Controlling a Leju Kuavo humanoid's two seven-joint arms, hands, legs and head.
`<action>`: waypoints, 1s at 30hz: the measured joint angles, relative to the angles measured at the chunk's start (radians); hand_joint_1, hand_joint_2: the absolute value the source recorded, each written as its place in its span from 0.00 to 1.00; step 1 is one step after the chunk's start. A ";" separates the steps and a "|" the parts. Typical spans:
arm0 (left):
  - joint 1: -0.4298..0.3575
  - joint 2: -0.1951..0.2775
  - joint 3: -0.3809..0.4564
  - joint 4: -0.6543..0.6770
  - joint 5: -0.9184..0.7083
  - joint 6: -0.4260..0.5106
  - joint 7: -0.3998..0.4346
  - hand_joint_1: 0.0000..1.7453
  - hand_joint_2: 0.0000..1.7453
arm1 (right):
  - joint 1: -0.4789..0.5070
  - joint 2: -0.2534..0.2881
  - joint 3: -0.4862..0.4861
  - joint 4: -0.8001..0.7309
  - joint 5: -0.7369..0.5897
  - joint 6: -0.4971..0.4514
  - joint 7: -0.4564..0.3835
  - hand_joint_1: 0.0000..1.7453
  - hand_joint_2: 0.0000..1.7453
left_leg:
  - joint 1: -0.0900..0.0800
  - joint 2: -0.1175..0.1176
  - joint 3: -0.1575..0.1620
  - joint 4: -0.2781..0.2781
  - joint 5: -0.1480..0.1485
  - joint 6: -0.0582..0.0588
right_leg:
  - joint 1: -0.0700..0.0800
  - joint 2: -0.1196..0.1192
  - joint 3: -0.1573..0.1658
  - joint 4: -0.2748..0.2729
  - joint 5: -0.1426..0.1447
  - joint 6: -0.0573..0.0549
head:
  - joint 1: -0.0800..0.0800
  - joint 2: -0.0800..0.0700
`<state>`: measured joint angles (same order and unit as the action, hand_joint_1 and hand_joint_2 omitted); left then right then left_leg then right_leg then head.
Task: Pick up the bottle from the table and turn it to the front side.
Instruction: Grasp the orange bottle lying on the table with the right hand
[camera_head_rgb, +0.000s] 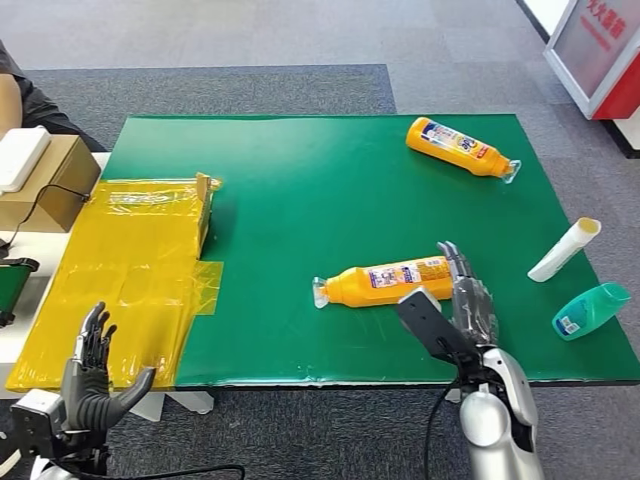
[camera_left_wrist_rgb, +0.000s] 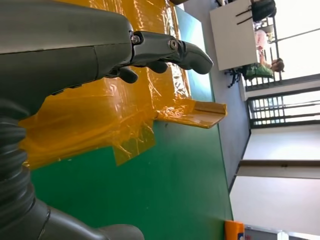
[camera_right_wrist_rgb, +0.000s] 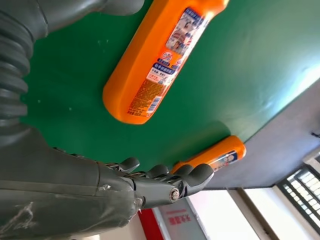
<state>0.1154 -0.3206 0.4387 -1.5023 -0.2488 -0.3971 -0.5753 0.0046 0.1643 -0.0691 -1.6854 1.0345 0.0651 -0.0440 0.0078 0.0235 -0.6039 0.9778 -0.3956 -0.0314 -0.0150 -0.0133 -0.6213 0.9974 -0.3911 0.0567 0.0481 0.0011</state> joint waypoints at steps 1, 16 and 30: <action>-0.007 0.002 0.000 0.013 -0.001 0.003 -0.002 0.00 1.00 | -0.024 -0.015 0.007 0.030 0.019 0.005 0.014 0.00 1.00 | 0.000 0.000 0.000 0.000 0.000 0.000 | 0.000 0.000 0.000 0.000 0.000 0.000 | 0.000 0.000; -0.075 0.048 -0.007 0.193 -0.011 0.049 -0.078 0.00 1.00 | -0.350 -0.166 0.117 0.564 0.151 0.091 0.117 0.00 1.00 | 0.000 0.000 0.000 0.000 0.001 0.001 | 0.000 0.000 0.000 0.000 0.001 0.001 | 0.000 0.000; -0.100 0.075 -0.013 0.301 -0.034 0.075 -0.089 0.00 1.00 | -0.546 -0.216 0.172 0.877 0.258 0.089 0.125 0.00 1.00 | -0.001 0.000 0.000 0.000 0.002 0.001 | -0.001 0.000 0.000 0.000 0.002 0.001 | 0.000 0.000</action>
<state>0.0158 -0.2461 0.4261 -1.2015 -0.2831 -0.3220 -0.6640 -0.5418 -0.0520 0.1026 -0.8080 1.2927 0.1542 0.0812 0.0068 0.0233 -0.6043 0.9781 -0.3938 -0.0302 -0.0160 -0.0136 -0.6211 0.9973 -0.3894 0.0581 0.0481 0.0011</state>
